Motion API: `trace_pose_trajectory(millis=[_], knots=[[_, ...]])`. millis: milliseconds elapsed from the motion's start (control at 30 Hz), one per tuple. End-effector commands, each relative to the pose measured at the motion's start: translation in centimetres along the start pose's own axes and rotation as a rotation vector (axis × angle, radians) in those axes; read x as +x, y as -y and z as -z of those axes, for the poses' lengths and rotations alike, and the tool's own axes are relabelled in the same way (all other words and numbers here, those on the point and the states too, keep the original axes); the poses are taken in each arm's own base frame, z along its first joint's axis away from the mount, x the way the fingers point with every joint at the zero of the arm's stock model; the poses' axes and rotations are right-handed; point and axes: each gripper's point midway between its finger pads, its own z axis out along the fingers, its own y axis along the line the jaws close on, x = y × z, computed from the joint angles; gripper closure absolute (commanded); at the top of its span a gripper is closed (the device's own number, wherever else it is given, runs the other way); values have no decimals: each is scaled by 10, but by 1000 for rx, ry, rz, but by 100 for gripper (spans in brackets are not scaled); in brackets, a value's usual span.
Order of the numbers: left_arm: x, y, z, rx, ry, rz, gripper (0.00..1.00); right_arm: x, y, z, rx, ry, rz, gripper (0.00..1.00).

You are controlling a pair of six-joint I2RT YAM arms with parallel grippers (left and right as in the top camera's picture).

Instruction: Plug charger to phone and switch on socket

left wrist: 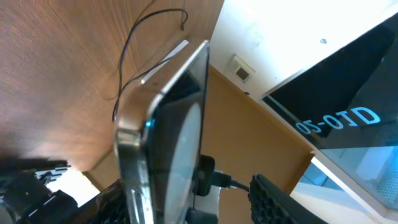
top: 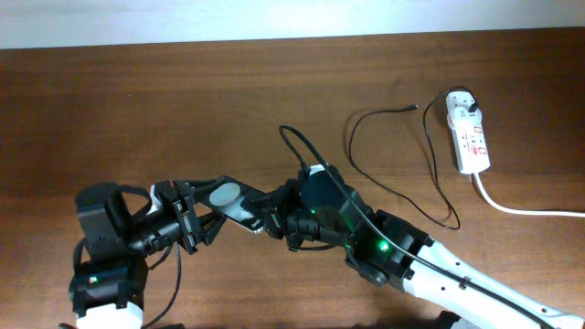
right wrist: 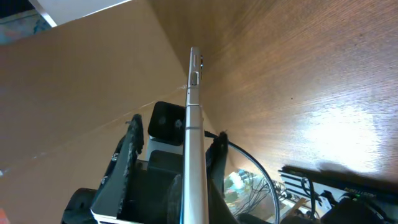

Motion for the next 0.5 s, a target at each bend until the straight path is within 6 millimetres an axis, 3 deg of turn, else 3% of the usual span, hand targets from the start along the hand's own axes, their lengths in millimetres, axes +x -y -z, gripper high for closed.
trace_pose_trajectory(millis=[0, 167, 300, 467], knots=[[-3, -6, -9, -32, 42, -8, 43, 1, -4, -4, -8, 1, 7, 96], [-3, -8, -12, -44, 57, 3, 46, 0, -3, -7, -7, 1, 7, 96], [-10, -8, -12, -41, 100, 2, 61, 2, -5, -7, -15, -8, 9, 96], [-10, -8, -12, -40, 99, 13, 69, 8, -13, -6, -47, -41, 20, 96]])
